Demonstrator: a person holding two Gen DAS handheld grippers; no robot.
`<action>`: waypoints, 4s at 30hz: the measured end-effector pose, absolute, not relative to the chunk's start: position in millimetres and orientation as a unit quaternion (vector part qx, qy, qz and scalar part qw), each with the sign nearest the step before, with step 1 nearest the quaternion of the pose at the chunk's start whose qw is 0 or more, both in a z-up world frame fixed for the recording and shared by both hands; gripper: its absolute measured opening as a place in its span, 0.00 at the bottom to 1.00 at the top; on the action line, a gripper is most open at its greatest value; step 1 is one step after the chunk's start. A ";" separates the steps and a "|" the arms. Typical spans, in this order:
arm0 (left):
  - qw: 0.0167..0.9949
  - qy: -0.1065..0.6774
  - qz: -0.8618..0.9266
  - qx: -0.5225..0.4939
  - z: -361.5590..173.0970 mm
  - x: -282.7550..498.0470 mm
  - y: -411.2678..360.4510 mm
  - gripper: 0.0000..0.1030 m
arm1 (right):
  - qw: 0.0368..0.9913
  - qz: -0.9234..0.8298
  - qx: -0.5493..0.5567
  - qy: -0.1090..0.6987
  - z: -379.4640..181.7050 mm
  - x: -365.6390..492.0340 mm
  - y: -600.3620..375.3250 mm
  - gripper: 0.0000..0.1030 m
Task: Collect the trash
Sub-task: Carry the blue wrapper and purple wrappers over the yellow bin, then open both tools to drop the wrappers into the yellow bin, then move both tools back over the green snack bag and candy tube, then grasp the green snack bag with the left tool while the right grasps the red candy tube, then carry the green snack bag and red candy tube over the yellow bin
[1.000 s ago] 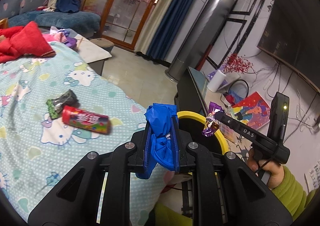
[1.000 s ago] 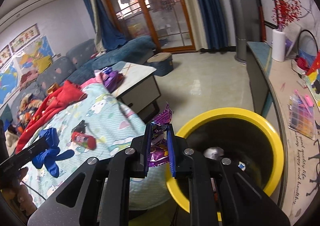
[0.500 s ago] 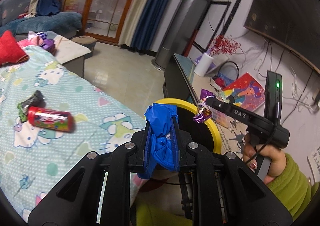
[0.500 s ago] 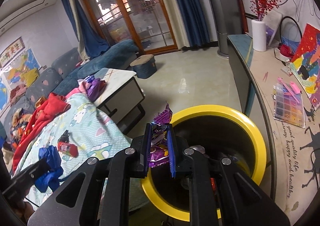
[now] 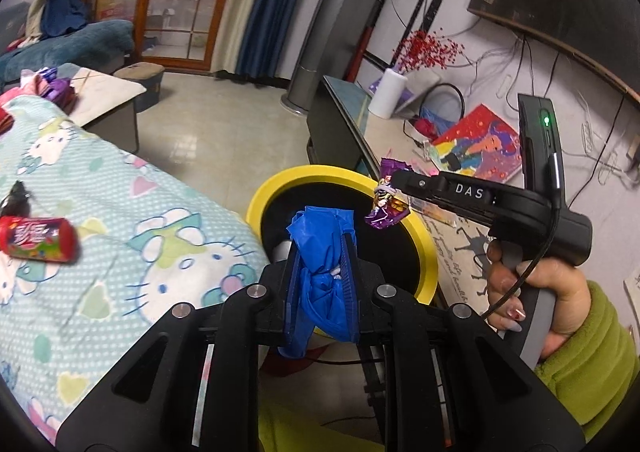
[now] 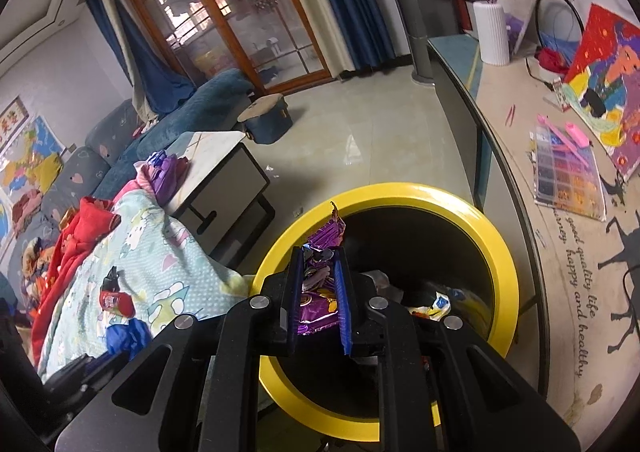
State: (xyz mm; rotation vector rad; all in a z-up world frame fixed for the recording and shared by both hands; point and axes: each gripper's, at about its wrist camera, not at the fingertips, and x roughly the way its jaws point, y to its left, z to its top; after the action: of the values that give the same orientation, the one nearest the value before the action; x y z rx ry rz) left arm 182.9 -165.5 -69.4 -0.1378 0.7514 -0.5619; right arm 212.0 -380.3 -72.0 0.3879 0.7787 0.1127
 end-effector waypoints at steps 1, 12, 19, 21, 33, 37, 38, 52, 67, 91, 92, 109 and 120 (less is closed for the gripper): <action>0.889 0.363 -0.273 -0.064 -71.2 184.0 -168.6 0.12 | 0.905 0.053 0.190 0.378 -73.2 212.1 -381.8 0.15; 0.876 0.387 -0.285 -0.049 -91.5 203.3 -194.3 0.19 | 0.895 0.039 0.225 0.384 -82.6 215.8 -403.6 0.18; 0.878 0.383 -0.276 -0.078 -93.1 207.1 -178.6 0.71 | 0.885 0.024 0.247 0.393 -90.7 217.8 -413.7 0.41; 0.886 0.376 -0.260 -0.079 -90.1 206.8 -170.4 0.79 | 0.887 0.027 0.243 0.392 -89.6 217.7 -410.6 0.41; 0.928 0.326 -0.153 -0.097 -66.3 204.2 -102.0 0.85 | 0.916 0.108 0.175 0.344 -62.8 206.7 -349.3 0.57; 0.937 0.311 -0.123 -0.104 -57.0 205.4 -80.7 0.85 | 0.920 0.140 0.147 0.336 -55.3 206.3 -322.2 0.61; 0.939 0.306 -0.116 -0.106 -55.0 205.2 -75.3 0.85 | 0.920 0.147 0.141 0.335 -53.8 206.3 -315.6 0.62; 0.945 0.275 -0.029 -0.176 -48.6 203.9 19.1 0.85 | 0.905 0.244 0.033 0.347 -48.6 208.9 -214.0 0.68; 0.902 0.308 0.028 -0.300 -89.9 216.5 121.2 0.73 | 0.863 0.332 -0.135 0.357 -79.6 232.5 -85.0 0.70; 0.873 0.357 -0.052 -0.328 -119.8 245.9 112.3 0.34 | 0.841 0.343 -0.122 0.400 -109.9 250.1 -58.7 0.29; 0.873 0.360 -0.053 -0.323 -119.8 247.6 110.3 0.34 | 0.841 0.341 -0.114 0.404 -110.1 249.9 -61.4 0.29; 0.896 0.342 -0.064 -0.278 -104.1 242.1 91.2 0.07 | 0.864 0.309 -0.059 0.393 -90.5 228.8 -108.2 0.27; 0.911 0.319 -0.131 -0.227 -74.9 226.1 41.2 0.07 | 0.886 0.271 -0.017 0.375 -70.3 231.3 -158.7 0.27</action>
State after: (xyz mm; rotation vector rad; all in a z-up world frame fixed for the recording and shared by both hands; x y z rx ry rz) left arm 226.1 41.2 -74.9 -0.4691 0.6582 -0.2699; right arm 231.3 -158.7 -70.3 -0.0357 0.7791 0.5639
